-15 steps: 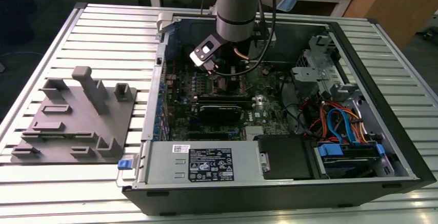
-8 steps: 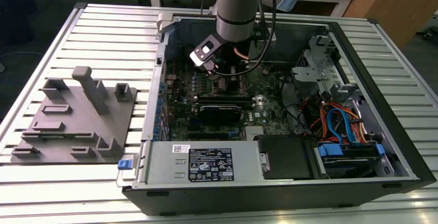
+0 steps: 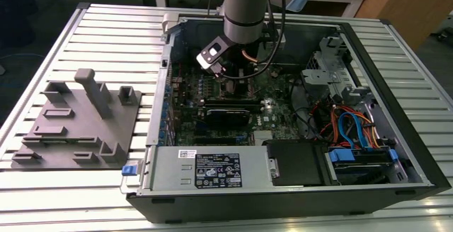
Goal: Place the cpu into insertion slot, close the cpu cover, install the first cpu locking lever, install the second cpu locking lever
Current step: 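Place the cpu into insertion slot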
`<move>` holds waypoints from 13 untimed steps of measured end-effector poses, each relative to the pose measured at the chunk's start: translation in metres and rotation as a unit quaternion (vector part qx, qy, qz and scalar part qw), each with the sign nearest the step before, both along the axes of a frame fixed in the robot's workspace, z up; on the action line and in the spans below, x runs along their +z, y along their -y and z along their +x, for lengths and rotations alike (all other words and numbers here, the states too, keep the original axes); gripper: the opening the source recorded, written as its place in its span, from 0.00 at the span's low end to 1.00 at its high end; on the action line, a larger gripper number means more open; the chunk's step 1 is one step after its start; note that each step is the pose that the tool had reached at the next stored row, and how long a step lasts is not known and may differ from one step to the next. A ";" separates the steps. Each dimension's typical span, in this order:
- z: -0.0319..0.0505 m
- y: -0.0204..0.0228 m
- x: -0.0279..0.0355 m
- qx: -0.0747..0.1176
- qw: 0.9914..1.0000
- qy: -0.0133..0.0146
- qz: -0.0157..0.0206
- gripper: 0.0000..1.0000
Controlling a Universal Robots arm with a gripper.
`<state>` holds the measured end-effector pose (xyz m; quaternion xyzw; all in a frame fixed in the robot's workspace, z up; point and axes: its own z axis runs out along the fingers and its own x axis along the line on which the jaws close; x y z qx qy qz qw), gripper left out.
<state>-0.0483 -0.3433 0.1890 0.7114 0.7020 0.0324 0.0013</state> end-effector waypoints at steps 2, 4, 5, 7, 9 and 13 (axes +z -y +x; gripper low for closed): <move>0.0000 0.0000 0.0005 0.000 1.000 0.000 0.000 0.61; 0.0000 0.0000 0.0025 0.000 1.000 0.000 0.000 0.61; 0.0000 0.0000 0.0035 0.000 1.000 0.000 0.000 0.61; 0.0000 0.0000 0.0048 0.000 1.000 0.000 0.000 0.61; 0.0000 0.0000 0.0063 0.000 1.000 0.000 0.000 0.61; 0.0000 0.0000 0.0086 0.000 1.000 0.000 0.000 0.61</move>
